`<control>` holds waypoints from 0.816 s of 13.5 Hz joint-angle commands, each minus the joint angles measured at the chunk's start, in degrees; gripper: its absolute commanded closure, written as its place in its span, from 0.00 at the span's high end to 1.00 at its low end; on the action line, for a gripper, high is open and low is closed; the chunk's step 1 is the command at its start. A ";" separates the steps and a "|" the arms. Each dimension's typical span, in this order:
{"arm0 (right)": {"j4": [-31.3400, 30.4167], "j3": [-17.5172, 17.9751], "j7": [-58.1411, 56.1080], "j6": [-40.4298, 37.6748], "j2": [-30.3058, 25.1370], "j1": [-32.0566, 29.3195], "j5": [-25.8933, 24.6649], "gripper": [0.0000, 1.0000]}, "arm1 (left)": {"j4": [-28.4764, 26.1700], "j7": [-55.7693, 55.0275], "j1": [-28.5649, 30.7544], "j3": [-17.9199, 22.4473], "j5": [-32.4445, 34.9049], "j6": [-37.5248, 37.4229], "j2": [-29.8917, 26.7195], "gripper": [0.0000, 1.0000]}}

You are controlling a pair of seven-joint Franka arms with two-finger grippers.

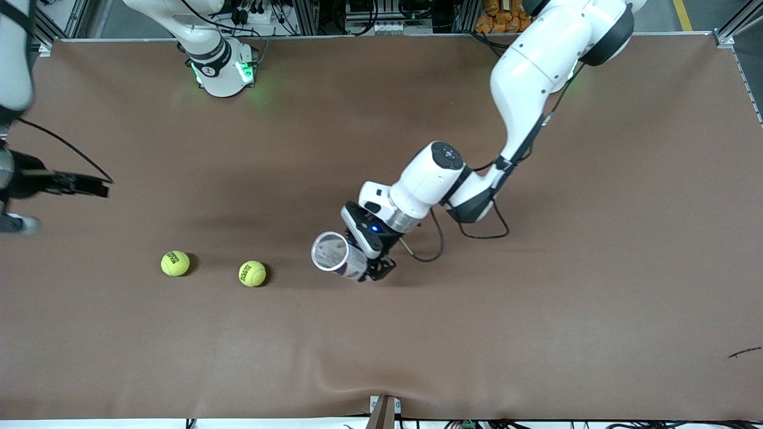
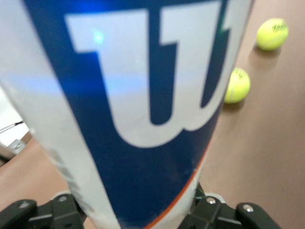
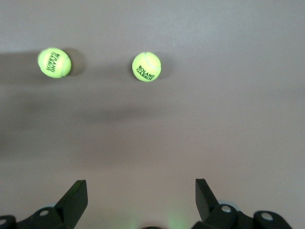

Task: Insert tennis ball vertically with right arm
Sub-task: 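Turn the can upright with the left gripper while the right gripper reaches a ball, then grasp the first yellow tennis ball with the right gripper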

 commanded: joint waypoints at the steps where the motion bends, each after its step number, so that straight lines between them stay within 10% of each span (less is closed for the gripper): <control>1: 1.42 0.41 -0.81 4.64 5.57 0.24 -2.06 1.00 | 0.10 -0.74 -1.80 0.17 -4.21 7.54 2.60 0.79; 11: -0.60 0.41 -3.45 23.18 20.52 -1.07 -4.79 1.00 | -0.16 -2.06 -6.90 0.26 -7.21 24.88 12.01 0.79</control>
